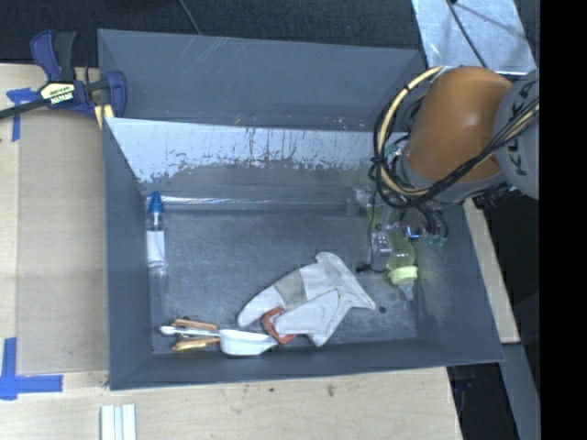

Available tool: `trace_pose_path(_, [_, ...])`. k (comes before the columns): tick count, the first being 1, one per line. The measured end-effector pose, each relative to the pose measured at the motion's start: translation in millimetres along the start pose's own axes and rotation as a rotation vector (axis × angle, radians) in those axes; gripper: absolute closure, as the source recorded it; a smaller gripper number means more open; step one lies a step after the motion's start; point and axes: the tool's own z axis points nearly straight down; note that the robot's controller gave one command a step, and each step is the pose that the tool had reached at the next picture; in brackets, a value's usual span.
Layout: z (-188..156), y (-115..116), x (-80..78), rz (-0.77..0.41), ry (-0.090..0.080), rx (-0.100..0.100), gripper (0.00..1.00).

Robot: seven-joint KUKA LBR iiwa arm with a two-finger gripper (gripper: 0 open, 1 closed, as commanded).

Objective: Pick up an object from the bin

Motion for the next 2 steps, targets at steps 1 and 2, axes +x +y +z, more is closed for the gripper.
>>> trace_pose_path(1, [-5,0,-1.9,-0.002,-0.008,0.001,0.0])
trace_pose_path(2, [29,34,14.5,-0.146,-0.016,0.004,0.0])
